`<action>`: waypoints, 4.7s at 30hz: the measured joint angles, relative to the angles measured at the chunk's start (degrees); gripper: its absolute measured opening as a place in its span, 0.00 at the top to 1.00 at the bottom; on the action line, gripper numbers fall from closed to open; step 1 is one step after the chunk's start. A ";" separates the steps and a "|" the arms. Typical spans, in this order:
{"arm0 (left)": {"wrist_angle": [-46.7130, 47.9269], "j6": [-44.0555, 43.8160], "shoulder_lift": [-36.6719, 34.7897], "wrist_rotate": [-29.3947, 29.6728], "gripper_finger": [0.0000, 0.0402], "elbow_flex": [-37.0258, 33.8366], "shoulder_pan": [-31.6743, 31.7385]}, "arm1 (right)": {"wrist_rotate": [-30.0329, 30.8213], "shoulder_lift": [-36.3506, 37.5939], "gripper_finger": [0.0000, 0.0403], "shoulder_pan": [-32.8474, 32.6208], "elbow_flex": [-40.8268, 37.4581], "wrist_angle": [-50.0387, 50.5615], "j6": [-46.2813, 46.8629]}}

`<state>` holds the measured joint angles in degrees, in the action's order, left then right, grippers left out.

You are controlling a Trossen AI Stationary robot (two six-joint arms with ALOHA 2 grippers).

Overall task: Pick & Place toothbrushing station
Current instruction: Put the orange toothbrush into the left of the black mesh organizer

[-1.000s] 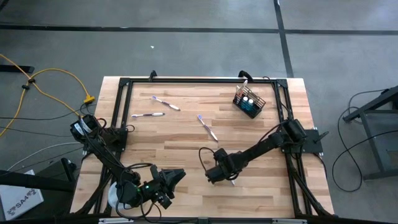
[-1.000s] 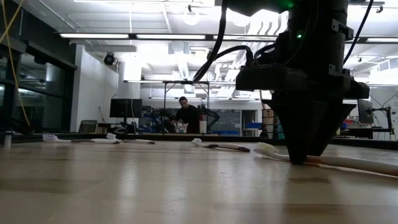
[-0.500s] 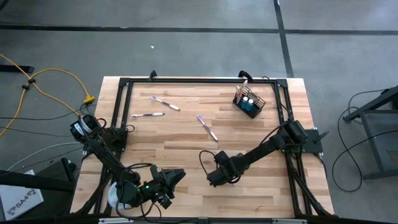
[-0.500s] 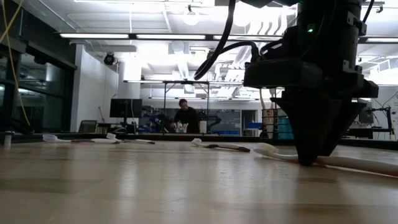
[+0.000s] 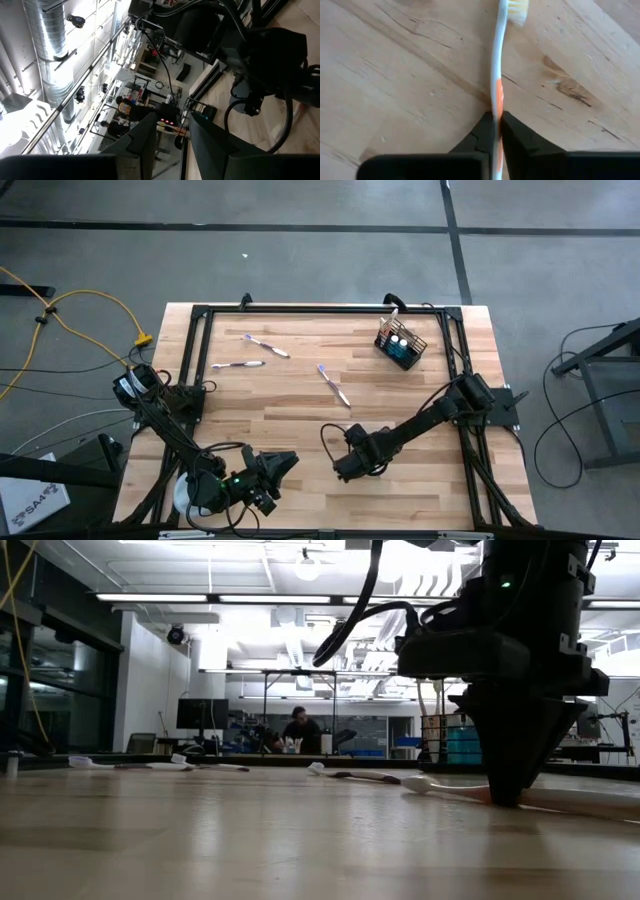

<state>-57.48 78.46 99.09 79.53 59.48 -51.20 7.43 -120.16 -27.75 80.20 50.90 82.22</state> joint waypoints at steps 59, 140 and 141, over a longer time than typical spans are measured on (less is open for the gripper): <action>-0.02 -23.87 0.00 -8.70 0.73 0.00 8.00 | 21.06 7.69 0.99 3.45 -0.09 4.49 -17.77; 7.54 -39.45 0.00 -12.97 0.87 0.02 17.87 | 82.61 30.60 0.99 22.29 -22.16 17.79 7.43; 7.53 -39.45 0.00 -12.96 0.87 0.02 17.75 | 82.61 30.60 0.99 22.34 -22.16 17.66 8.63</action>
<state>-49.95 39.00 99.09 66.57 59.51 -33.45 90.04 -89.56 -5.41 58.04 68.56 90.86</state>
